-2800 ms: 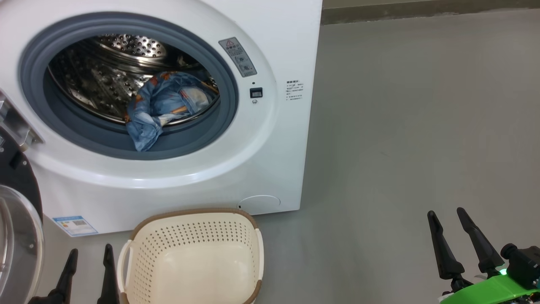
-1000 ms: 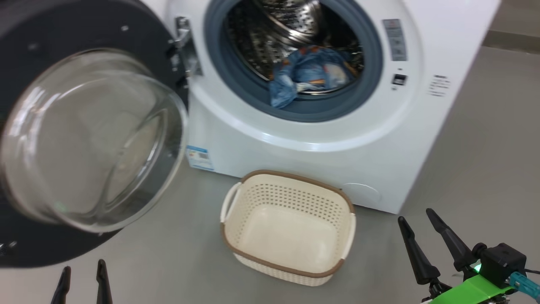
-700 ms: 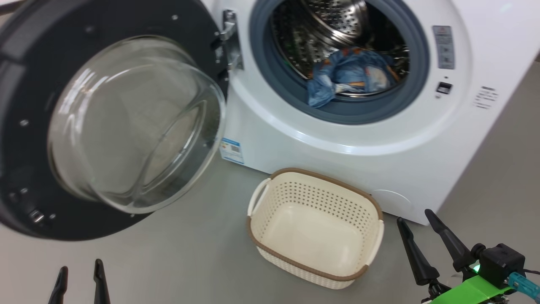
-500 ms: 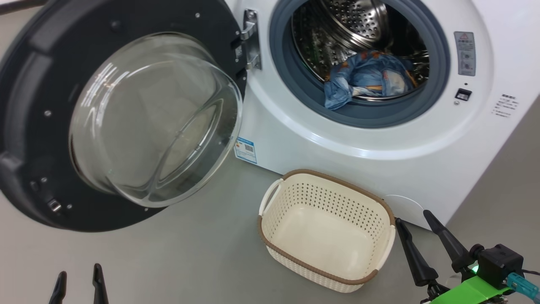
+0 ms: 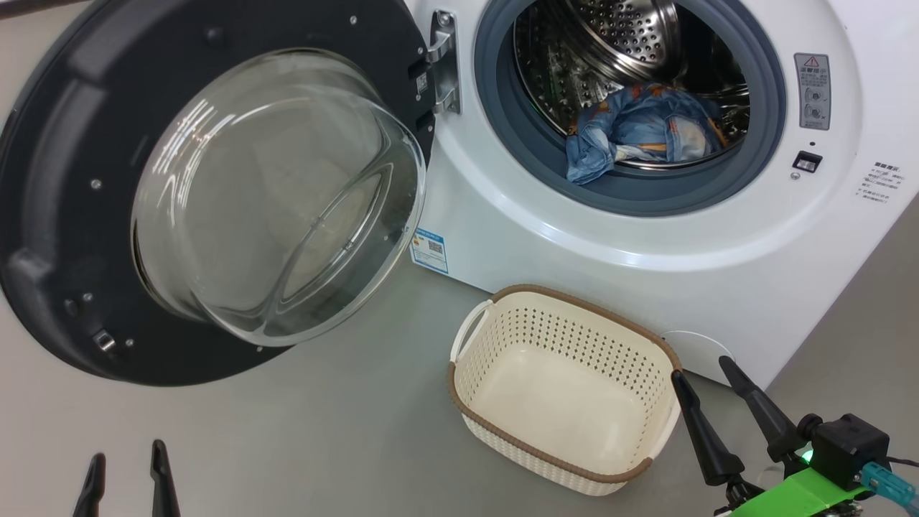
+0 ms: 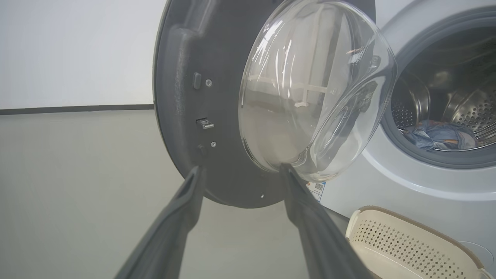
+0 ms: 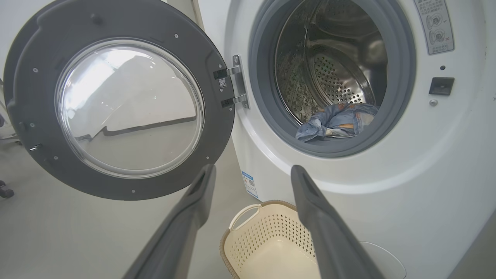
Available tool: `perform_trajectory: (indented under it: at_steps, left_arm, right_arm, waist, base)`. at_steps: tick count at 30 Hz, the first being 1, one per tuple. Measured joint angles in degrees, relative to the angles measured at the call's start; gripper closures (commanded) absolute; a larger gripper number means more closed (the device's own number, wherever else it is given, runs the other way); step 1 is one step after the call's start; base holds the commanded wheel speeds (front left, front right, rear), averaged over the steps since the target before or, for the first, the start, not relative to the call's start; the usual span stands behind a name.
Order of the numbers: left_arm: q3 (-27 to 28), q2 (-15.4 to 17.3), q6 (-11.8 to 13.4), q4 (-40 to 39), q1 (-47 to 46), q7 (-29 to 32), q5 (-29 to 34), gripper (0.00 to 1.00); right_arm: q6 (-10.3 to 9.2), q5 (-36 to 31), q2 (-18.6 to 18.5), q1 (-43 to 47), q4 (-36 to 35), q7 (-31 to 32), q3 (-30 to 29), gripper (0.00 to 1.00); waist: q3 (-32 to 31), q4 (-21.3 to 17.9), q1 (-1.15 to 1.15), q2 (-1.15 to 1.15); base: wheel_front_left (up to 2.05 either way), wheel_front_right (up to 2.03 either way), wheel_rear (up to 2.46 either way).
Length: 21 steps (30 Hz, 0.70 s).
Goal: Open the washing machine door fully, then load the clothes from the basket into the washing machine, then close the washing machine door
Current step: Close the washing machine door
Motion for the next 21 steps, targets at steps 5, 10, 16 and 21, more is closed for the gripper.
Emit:
perform_trajectory:
  at_steps: [5, 10, 16, 21]
  left_arm:
    - [1.15, -0.07, -1.51, -2.94, -1.01, 0.00, 0.63, 1.00]
    - [5.03, 2.26, -3.32, -6.36, -7.88, -0.01, -3.08, 1.00]
    - [9.72, 9.03, -4.08, -4.49, -18.89, 0.01, -16.33, 1.00]
    - [10.45, 16.12, -4.08, 2.36, -28.04, 4.68, -33.84, 1.00]
  right_arm:
    - [0.00, 0.00, -0.02, -0.41, -0.16, 0.00, -0.16, 0.00]
    - [0.00, 0.01, -0.42, -0.47, -0.49, 0.00, -0.35, 0.00]
    - [0.00, 0.01, -1.02, -0.55, -0.80, 0.00, -0.41, 0.00]
    - [0.00, 0.04, -1.59, -0.72, -0.92, 0.00, -0.41, 0.00]
  waist:
    - [0.84, 0.09, 0.00, 0.00]
    - [2.23, 0.10, 0.00, 0.00]
    - [4.10, -0.56, 0.01, 0.00]
    - [5.00, -1.49, 0.01, 0.00]
  base:
    - [0.00, 0.00, 0.00]
    - [0.00, 0.00, 0.00]
    - [0.00, 0.00, 0.00]
    - [0.00, 0.00, 0.00]
